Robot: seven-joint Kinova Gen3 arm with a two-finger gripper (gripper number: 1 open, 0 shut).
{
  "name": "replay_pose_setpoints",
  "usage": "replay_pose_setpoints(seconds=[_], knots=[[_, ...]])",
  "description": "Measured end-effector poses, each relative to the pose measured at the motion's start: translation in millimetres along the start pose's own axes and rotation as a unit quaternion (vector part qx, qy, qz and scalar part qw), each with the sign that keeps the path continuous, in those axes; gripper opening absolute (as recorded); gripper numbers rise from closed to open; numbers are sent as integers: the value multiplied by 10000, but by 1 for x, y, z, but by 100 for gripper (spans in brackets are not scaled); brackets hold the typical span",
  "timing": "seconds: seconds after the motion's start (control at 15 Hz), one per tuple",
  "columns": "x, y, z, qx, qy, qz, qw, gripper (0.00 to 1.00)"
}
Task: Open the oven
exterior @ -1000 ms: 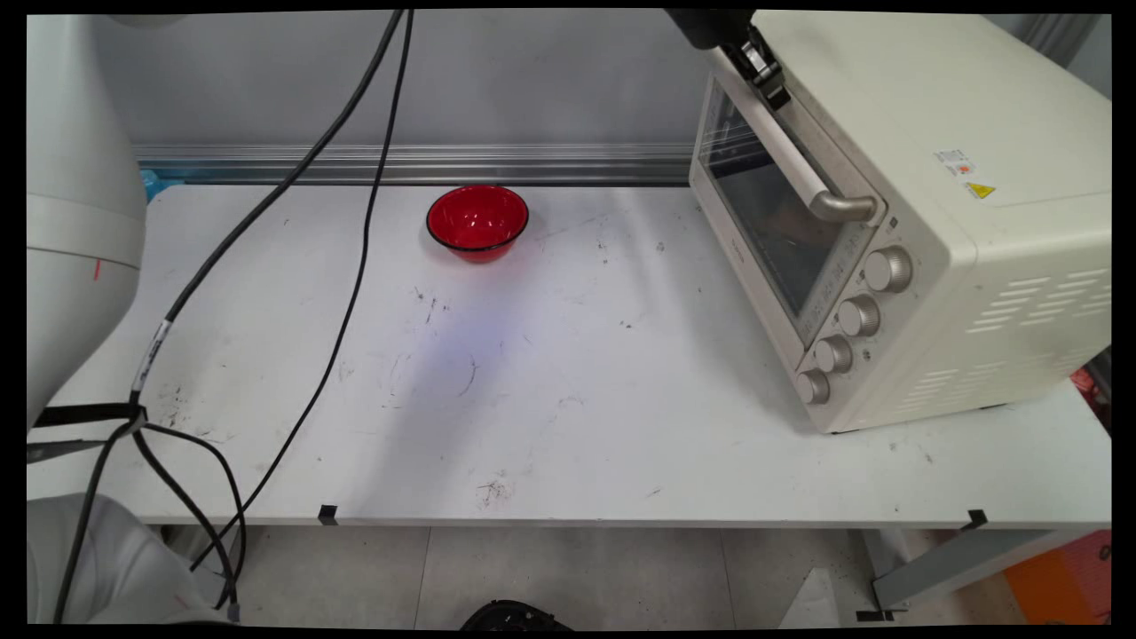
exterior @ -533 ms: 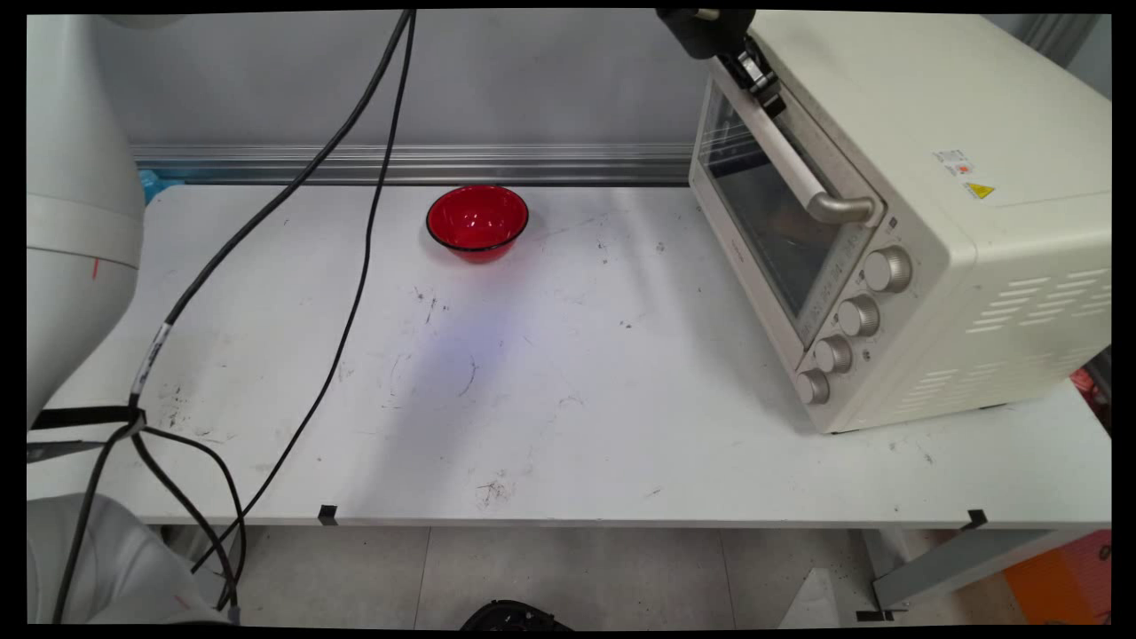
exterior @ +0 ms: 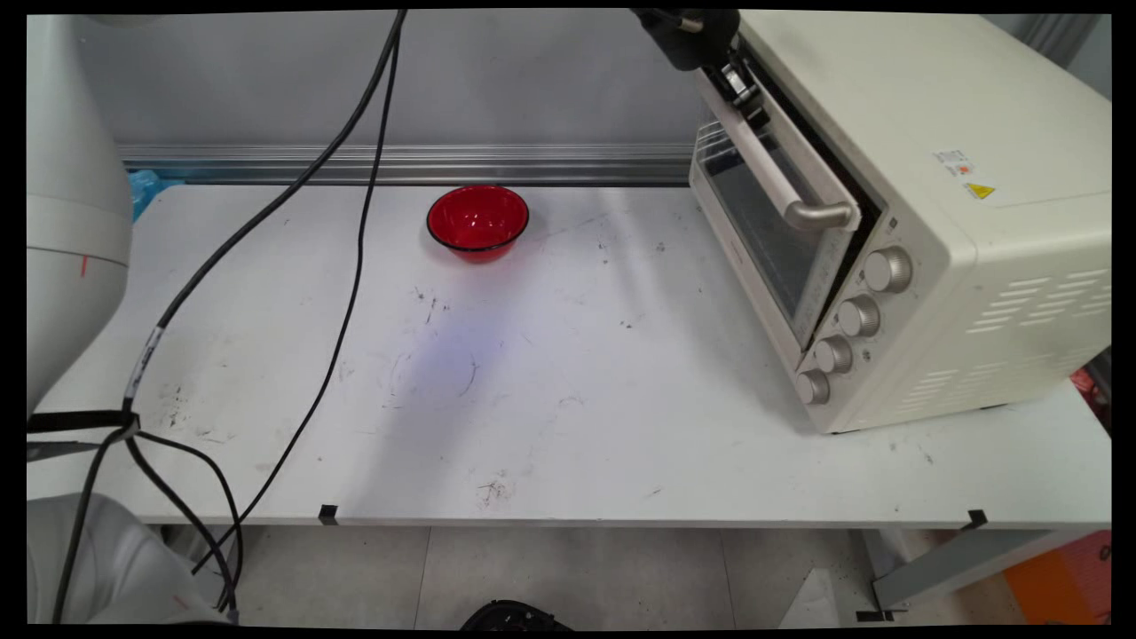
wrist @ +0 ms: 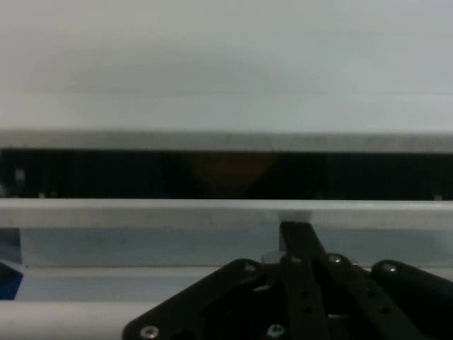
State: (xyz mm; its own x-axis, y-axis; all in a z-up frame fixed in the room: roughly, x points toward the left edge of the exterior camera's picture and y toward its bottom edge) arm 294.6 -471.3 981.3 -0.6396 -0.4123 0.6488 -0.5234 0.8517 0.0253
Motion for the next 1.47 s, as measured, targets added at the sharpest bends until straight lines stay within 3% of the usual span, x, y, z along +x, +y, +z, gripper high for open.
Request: replay_pose_setpoints(seconds=[1.47], knots=[[-67, 9, -21, 6, -608, 45, 9981, 0]])
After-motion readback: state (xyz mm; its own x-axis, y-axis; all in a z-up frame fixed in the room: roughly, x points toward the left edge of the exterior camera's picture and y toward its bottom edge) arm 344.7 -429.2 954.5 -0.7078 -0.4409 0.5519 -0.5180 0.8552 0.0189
